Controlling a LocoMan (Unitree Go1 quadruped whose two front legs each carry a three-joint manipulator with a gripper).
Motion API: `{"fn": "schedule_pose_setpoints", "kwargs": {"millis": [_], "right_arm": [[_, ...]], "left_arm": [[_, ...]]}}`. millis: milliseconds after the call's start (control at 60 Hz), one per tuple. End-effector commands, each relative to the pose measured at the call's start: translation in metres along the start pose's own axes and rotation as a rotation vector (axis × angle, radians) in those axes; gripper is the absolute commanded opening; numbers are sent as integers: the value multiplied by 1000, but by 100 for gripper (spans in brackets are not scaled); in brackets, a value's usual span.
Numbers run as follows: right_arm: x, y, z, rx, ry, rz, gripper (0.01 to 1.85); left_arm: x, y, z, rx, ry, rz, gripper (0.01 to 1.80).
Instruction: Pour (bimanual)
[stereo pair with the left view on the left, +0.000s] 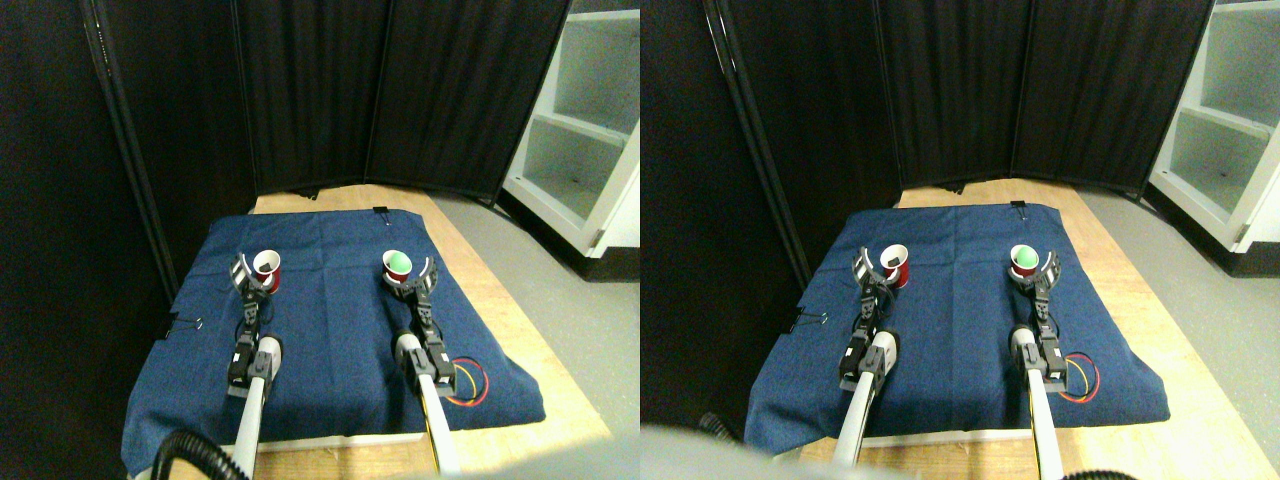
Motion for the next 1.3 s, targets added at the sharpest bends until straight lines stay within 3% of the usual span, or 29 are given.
{"fn": "schedule_pose_setpoints", "kwargs": {"millis": [17,167,367,550,750,1017,1300], "right_arm": [[3,3,-2,73,-27,20,91],[4,0,-4,124,-21,23,93],[9,-1,-8,175,-15,-3,100],[17,-4,-12,205,-14,-10,94],[23,-6,-15,316,16,-19,93],[21,-3,-15,342,37,-12,96],[20,-2,-13,341,38,-6,92]], "left_arm": [[1,-2,-5,-12,-16,-16,81],[0,2,-12,-47,-12,9,91],[-6,0,-17,-100,30,29,87],[-2,0,-20,-150,-2,36,78],[9,3,-22,-258,-36,33,83],[15,-9,-17,-344,-38,31,102],[12,-11,-21,-351,-16,37,103]]}}
